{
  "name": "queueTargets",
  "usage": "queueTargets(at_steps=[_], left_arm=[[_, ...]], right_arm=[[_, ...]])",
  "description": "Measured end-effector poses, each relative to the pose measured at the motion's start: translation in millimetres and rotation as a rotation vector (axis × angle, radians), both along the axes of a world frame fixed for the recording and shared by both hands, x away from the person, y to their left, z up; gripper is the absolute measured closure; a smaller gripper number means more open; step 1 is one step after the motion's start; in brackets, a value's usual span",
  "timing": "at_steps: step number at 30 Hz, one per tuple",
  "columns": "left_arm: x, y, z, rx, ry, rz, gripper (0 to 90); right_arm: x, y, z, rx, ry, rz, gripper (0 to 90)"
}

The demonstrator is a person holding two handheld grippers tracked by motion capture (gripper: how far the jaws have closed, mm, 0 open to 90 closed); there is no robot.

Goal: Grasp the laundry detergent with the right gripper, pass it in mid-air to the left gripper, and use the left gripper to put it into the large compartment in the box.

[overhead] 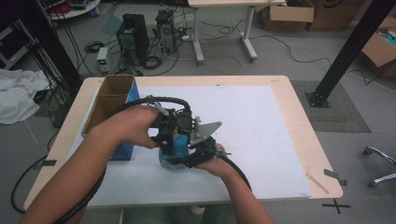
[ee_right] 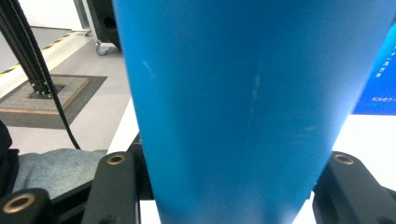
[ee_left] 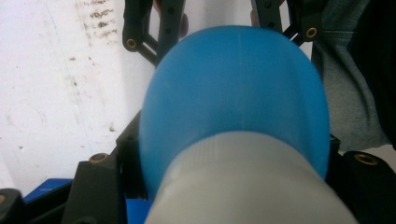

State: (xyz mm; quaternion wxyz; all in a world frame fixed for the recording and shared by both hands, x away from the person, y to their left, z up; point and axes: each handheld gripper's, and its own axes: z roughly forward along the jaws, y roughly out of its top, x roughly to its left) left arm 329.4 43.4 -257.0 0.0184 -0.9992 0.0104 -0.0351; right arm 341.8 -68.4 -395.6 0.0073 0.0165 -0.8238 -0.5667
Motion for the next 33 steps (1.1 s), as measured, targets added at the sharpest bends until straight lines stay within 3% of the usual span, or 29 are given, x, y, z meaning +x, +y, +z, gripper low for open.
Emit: queueTargets(at_steps=[10,18,25,33], left_arm=[[-0.1,0.0,-1.5,0.006,0.017,-0.004,38.9],[-3.2,-0.8,0.7,0.0,0.004,0.002,39.4],[-5.0,-5.3,5.0,0.008,-0.014,0.001,39.6],[-1.2,-5.2,5.0,0.023,-0.013,0.021,39.5]], right_arm=[[-0.7,0.6,-1.2,0.001,0.004,0.008,45.0],[-1.4,-0.9,1.1,-0.01,-0.02,0.02,43.6],[-4.2,-3.4,6.8,-0.014,-0.057,-0.009,42.4],[-4.1,-9.0,9.0,-0.003,-0.046,-0.017,34.7]])
